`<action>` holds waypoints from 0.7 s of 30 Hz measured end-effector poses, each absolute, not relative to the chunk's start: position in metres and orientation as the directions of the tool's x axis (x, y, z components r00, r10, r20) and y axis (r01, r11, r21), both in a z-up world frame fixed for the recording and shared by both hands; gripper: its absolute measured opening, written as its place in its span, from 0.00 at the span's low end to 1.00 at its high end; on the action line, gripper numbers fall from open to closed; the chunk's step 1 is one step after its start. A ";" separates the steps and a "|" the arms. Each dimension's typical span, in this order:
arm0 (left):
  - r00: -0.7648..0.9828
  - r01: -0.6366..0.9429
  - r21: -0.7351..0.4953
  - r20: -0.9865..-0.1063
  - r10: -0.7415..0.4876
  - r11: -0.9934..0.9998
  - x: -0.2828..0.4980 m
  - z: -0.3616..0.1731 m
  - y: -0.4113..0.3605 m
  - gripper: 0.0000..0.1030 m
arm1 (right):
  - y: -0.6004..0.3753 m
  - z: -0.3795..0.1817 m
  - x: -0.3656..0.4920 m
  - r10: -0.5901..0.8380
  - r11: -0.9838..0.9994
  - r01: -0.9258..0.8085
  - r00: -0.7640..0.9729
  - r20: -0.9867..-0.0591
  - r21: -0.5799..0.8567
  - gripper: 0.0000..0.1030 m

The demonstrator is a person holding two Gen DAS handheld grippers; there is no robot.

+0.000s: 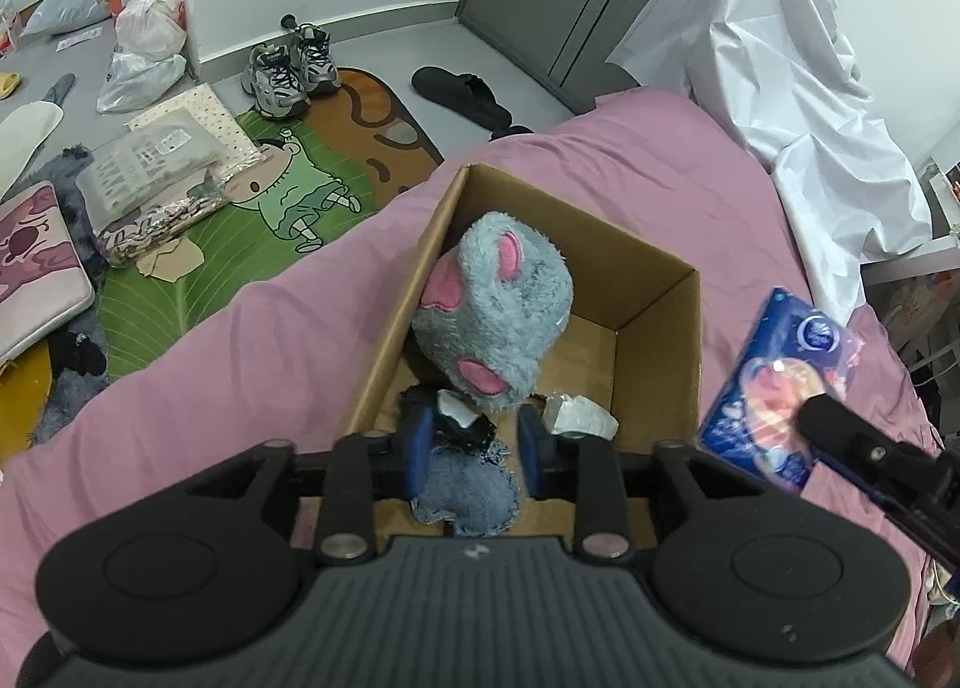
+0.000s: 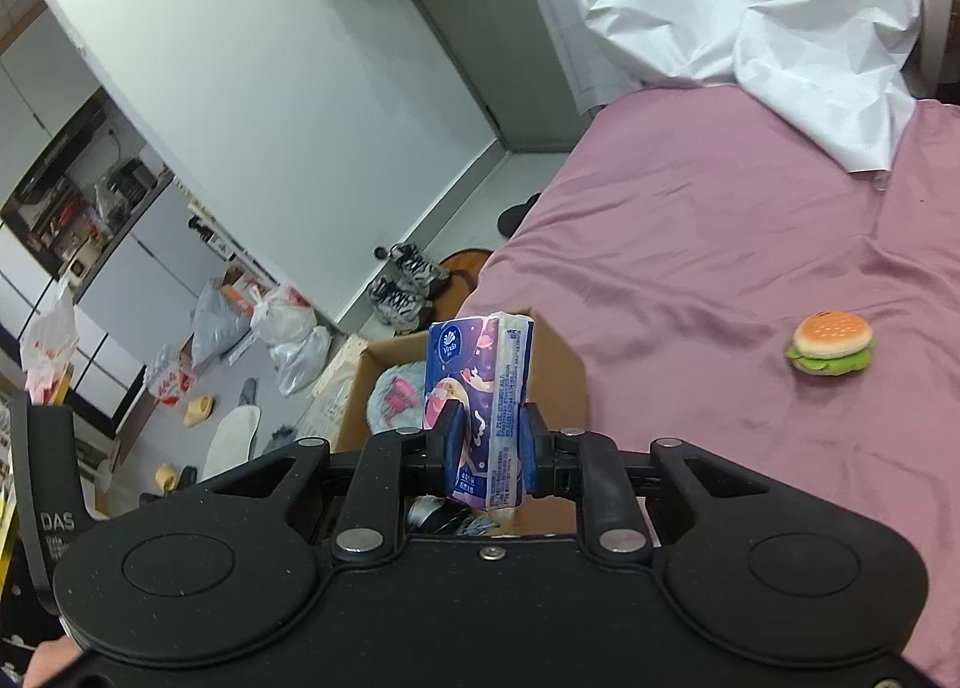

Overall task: Organize soft objects
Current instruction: 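Carry the lace item and tissue pack over the box with both grippers, then open both grippers to drop the lace item and tissue pack into the box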

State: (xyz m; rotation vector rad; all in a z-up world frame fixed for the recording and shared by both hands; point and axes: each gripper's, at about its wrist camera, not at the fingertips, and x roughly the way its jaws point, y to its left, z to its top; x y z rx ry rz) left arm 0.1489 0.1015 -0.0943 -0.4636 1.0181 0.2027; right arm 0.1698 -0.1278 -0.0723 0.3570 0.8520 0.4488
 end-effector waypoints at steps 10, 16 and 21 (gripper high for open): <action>0.519 -0.372 -0.221 -0.855 0.004 0.901 0.149 -0.077 0.102 0.76 | -0.111 -0.075 0.164 0.547 0.833 -0.256 0.515 -0.660 0.490 0.33; 0.516 -0.366 -0.197 -0.856 0.023 0.910 0.144 -0.068 0.096 0.79 | -0.122 -0.066 0.157 0.513 0.850 -0.222 0.554 -0.656 0.477 0.83; 0.533 -0.354 -0.173 -0.845 0.046 0.919 0.140 -0.056 0.085 0.88 | -0.134 -0.055 0.151 0.508 0.851 -0.222 0.581 -0.636 0.476 0.95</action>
